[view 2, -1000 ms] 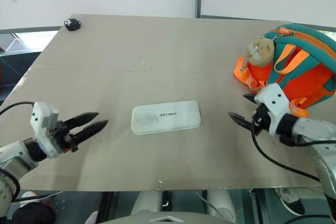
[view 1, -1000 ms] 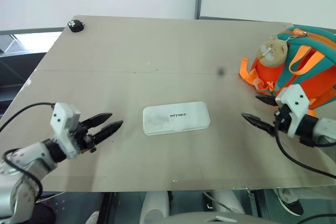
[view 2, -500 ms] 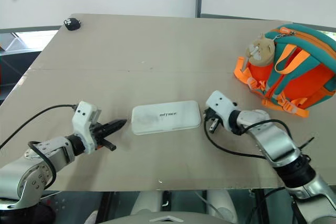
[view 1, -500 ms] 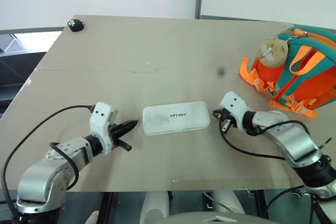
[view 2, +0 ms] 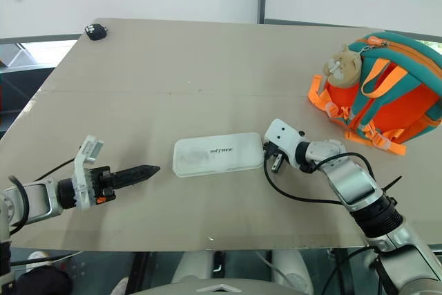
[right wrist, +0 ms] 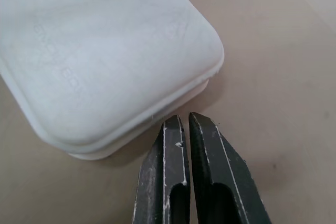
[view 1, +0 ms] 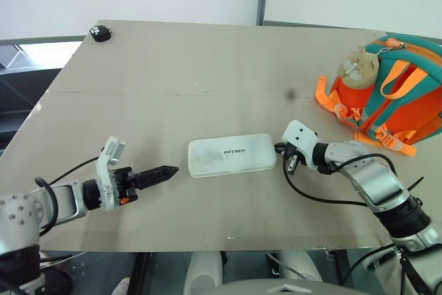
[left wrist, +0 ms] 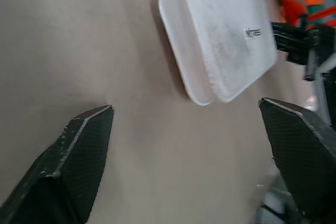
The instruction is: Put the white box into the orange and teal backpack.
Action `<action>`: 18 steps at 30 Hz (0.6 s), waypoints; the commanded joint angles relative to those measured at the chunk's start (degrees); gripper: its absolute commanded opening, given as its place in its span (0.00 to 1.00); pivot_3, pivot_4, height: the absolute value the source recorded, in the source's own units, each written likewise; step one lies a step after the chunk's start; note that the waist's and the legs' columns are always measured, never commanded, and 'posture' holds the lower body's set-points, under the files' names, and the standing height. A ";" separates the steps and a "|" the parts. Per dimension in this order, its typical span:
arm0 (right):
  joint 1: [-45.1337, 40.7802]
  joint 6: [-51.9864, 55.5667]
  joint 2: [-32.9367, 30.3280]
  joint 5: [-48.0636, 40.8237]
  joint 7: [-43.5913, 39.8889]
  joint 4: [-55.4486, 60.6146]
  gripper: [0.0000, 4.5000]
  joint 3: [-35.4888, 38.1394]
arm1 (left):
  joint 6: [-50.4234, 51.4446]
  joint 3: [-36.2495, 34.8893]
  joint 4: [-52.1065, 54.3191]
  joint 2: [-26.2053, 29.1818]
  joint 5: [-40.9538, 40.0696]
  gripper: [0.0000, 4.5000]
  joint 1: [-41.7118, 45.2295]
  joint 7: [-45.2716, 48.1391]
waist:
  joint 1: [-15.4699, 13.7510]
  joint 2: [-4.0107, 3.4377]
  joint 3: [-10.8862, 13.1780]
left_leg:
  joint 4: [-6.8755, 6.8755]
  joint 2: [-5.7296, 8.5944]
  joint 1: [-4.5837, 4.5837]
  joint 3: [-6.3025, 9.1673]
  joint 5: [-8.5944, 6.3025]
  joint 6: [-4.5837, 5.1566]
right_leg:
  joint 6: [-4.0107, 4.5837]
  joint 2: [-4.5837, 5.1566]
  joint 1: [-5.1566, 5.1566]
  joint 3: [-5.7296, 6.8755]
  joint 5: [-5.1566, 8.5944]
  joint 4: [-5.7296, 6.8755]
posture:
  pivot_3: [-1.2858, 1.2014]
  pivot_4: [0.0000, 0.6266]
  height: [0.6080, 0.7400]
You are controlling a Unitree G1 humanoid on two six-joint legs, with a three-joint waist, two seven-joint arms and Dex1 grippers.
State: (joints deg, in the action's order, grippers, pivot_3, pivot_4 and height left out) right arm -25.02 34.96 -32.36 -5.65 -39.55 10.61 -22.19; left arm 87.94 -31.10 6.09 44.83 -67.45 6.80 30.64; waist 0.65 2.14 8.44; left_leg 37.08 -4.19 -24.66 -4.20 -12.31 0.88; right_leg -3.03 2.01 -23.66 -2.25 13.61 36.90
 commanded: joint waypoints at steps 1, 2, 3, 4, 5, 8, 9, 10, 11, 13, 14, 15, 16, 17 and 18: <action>-1.18 -0.85 0.80 0.99 -0.69 1.01 0.00 -0.03 | 4.10 0.09 -2.56 -2.22 -1.83 0.99 3.79 -3.56 | 0.06 0.01 0.00 | 0.00 0.00 -0.01 0.01 0.00 0.00 | 0.00 -0.01 0.00 0.00 0.00 0.00 | 0.52 0.24 1.00; -1.31 -0.99 1.13 1.31 -0.84 0.70 0.00 -0.12 | 4.45 0.90 -3.14 -2.81 -1.25 0.99 4.74 -4.30 | 0.09 0.02 0.00 | 0.00 0.00 -0.01 0.01 0.00 0.00 | -0.07 -0.01 0.00 0.00 -0.04 0.02 | 0.52 0.24 1.00; -1.57 -1.28 1.44 1.58 -1.22 0.22 0.00 -0.45 | 4.56 1.86 -3.54 -3.58 -0.22 0.99 5.72 -4.77 | 0.12 0.02 -0.01 | 0.00 0.00 -0.01 0.01 0.00 0.00 | -0.08 -0.02 0.00 0.00 -0.05 0.02 | 0.52 0.24 1.00; -2.00 -1.85 1.93 1.87 -1.81 -0.55 0.00 -1.12 | 4.56 2.36 -4.79 -4.94 0.36 0.99 7.27 -5.34 | 0.12 0.02 0.00 | 0.00 0.00 0.00 0.01 0.00 0.00 | -0.07 -0.02 0.00 0.00 -0.05 0.03 | 0.52 0.24 1.00; -2.27 -2.26 2.29 2.10 -2.26 -1.06 0.00 -1.59 | 4.56 2.58 -5.74 -5.88 0.57 0.99 8.33 -5.78 | 0.10 0.01 -0.01 | 0.00 0.00 0.01 0.00 0.00 -0.01 | -0.06 -0.02 0.00 -0.01 -0.05 0.03 | 0.52 0.24 1.00; -4.02 -4.30 4.45 3.20 -5.10 -4.07 0.00 -4.91 | 4.04 4.82 -6.86 -8.10 1.21 0.99 10.66 -4.97 | 0.24 0.08 -0.06 | 0.03 0.00 0.08 0.01 0.01 -0.01 | -0.03 -0.03 0.05 -0.01 -0.03 0.08 | 0.52 0.24 1.00; -4.80 -5.09 5.47 3.54 -5.83 -5.40 0.00 -5.71 | 3.94 5.36 -7.07 -8.76 1.37 0.99 11.20 -4.60 | 0.31 0.08 -0.07 | 0.03 0.00 0.10 -0.01 0.01 -0.01 | -0.03 -0.03 0.05 -0.03 -0.03 0.09 | 0.52 0.24 1.00; -5.50 -5.04 6.79 3.24 -6.02 -6.53 0.00 -5.60 | 3.85 5.82 -7.10 -9.16 1.67 0.99 11.51 -4.42 | 0.33 0.08 -0.08 | 0.03 0.00 0.13 -0.02 0.01 -0.01 | -0.02 -0.03 0.06 -0.04 -0.04 0.10 | 0.52 0.24 1.00; -5.89 -4.89 7.85 2.96 -5.68 -7.20 0.00 -4.90 | 3.84 5.85 -6.91 -9.44 1.63 0.99 11.54 -4.29 | 0.33 0.11 -0.10 | 0.03 0.00 0.14 -0.03 0.01 -0.01 | -0.03 -0.03 0.06 -0.06 -0.04 0.10 | 0.52 0.24 1.00; -6.47 -5.12 8.61 3.35 -5.27 -8.23 0.00 -3.98 | 4.26 5.61 -6.36 -10.04 1.47 0.99 11.34 -4.28 | 0.35 0.13 -0.12 | 0.01 0.00 0.15 -0.03 0.01 -0.01 | -0.03 -0.04 0.06 -0.06 -0.04 0.12 | 0.52 0.24 1.00; -6.26 -5.41 8.51 3.40 -4.83 -8.38 0.00 -2.84 | 4.44 4.94 -6.57 -10.52 1.04 0.99 11.19 -4.70 | 0.32 0.13 -0.12 | 0.01 -0.01 0.15 -0.03 0.01 -0.02 | -0.04 -0.04 0.06 -0.06 -0.05 0.13 | 0.52 0.24 1.00; -5.93 -5.48 8.30 3.27 -4.65 -8.31 0.00 -1.81 | 4.53 4.55 -6.61 -10.68 0.79 0.87 10.96 -4.78 | 0.28 0.11 -0.11 | 0.00 0.00 0.14 -0.02 0.01 -0.02 | -0.04 -0.04 0.05 -0.06 -0.05 0.14 | 0.52 0.24 1.00; -5.46 -5.61 8.01 3.03 -4.66 -8.01 0.00 -0.93 | 4.56 4.30 -6.48 -10.63 0.55 0.83 10.65 -4.66 | 0.26 0.11 -0.11 | 0.00 0.00 0.12 -0.03 0.01 -0.02 | -0.04 -0.02 0.05 -0.06 -0.05 0.14 | 0.52 0.24 1.00; -5.05 -5.68 7.76 2.86 -4.71 -7.65 0.00 -0.40 | 4.56 4.14 -6.22 -10.59 0.33 0.75 10.32 -4.59 | 0.24 0.13 -0.10 | 0.01 0.01 0.06 -0.02 0.01 -0.02 | -0.04 -0.01 0.03 -0.06 -0.05 0.12 | 0.52 0.24 1.00; -3.88 -6.16 7.28 2.14 -4.54 -6.54 0.00 1.24 | 4.56 2.99 -6.52 -10.97 -0.45 0.65 10.06 -5.09 | 0.13 0.13 -0.10 | 0.02 0.01 0.03 -0.01 0.01 -0.02 | -0.05 -0.01 0.02 -0.04 -0.05 0.12 | 0.52 0.24 1.00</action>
State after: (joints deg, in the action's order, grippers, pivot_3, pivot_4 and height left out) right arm -29.69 29.78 -24.21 -2.74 -44.02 1.96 -23.57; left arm 92.14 -26.54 -1.04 33.83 -65.98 16.96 25.78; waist 0.78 2.27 8.34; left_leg 37.10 -4.17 -24.66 -4.19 -12.30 0.86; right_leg -3.08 2.01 -23.64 -2.28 13.55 37.01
